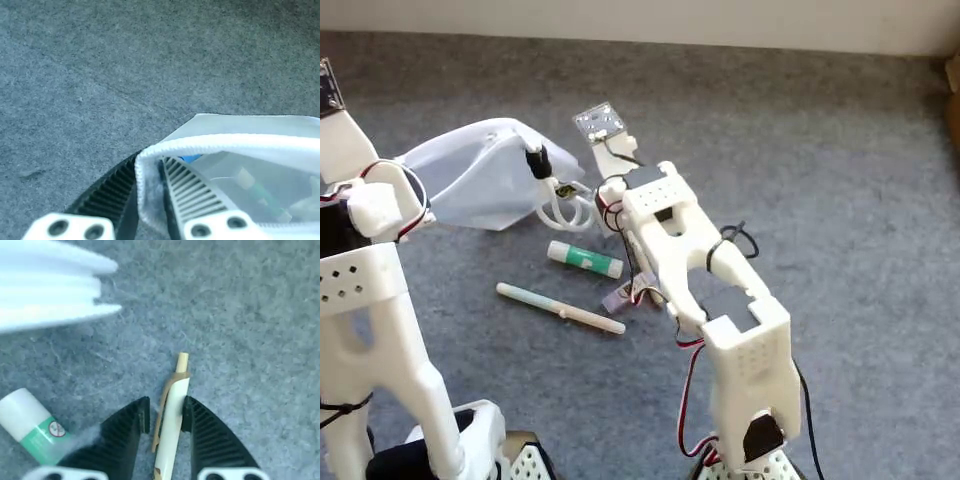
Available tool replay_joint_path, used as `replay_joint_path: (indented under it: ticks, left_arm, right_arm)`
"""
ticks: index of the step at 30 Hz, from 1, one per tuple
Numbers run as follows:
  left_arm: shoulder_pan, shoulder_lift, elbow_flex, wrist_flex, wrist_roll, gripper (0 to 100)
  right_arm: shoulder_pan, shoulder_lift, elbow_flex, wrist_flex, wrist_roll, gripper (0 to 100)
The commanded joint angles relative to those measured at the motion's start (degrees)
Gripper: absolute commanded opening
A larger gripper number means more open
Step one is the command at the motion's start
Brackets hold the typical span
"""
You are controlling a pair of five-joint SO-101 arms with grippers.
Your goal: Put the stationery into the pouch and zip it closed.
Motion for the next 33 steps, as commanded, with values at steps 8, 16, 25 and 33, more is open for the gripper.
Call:
replay_joint_path:
  ticks: [8, 16, 25, 33]
  left_arm:
    - [-1.4, -0.1, -0.7, -0.4, 0.2, 1]
    - [-1.4, -0.1, -0.7, -0.2, 0.1, 1]
    - [-1.4, -0.1, -0.7, -0.3, 0.1, 1]
    - [-1.1, -0.1, -0.7, -0.4, 0.2, 1]
  right_arm:
    - [0.8, 0.7, -3.3, -0.7, 0.1, 10.9]
    - [1.3, 0.7, -3.3, -0.7, 0.5, 0.4]
    - [4.5, 0.1, -3.7, 5.3, 0.5, 0.5]
    - [5.7, -8.9, -3.6, 7.0, 0.5, 0.5]
